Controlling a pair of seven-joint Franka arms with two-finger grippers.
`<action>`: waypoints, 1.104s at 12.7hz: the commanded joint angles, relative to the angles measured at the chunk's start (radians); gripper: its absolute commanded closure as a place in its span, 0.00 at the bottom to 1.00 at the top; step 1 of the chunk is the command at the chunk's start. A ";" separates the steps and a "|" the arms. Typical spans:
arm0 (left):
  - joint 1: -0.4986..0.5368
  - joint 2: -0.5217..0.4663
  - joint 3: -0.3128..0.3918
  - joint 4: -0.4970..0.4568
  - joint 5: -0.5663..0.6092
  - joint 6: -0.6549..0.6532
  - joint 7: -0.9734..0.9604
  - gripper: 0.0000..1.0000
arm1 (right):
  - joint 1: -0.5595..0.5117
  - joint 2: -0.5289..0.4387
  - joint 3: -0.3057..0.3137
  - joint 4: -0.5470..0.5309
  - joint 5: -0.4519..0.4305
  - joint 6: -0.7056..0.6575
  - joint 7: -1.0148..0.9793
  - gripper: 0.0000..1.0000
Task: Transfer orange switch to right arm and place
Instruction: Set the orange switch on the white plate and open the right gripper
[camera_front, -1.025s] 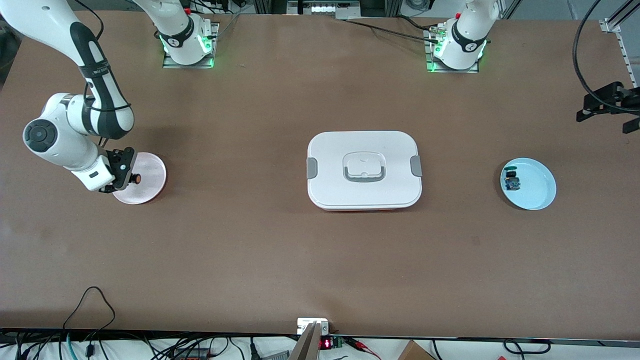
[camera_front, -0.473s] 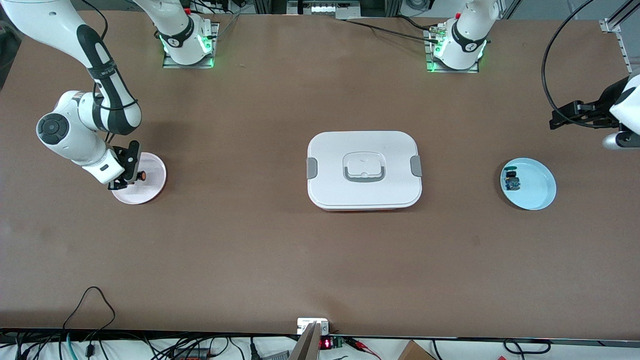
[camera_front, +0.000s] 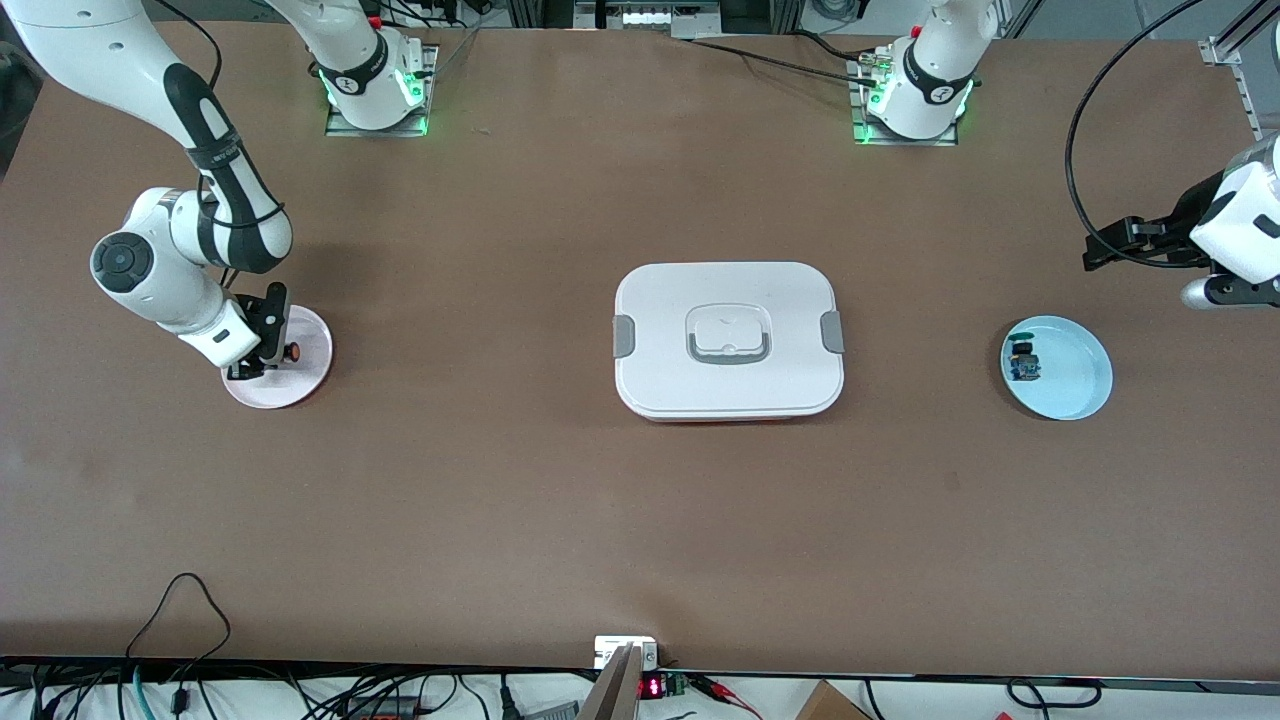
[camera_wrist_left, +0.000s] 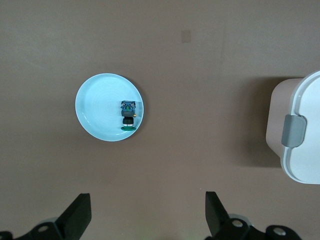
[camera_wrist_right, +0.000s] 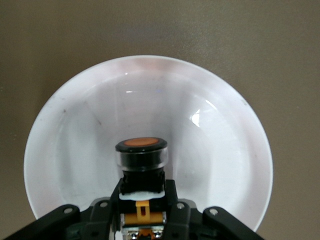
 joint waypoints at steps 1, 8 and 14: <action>-0.005 -0.006 -0.004 0.019 0.007 -0.001 -0.012 0.00 | -0.016 0.002 0.010 -0.015 -0.010 0.028 -0.016 0.93; -0.142 -0.005 0.131 0.031 0.003 -0.009 -0.006 0.00 | -0.005 -0.047 0.013 -0.004 0.003 0.005 0.009 0.00; -0.458 -0.008 0.443 0.022 -0.007 -0.007 -0.006 0.00 | 0.019 -0.095 0.021 0.190 0.144 -0.300 0.039 0.00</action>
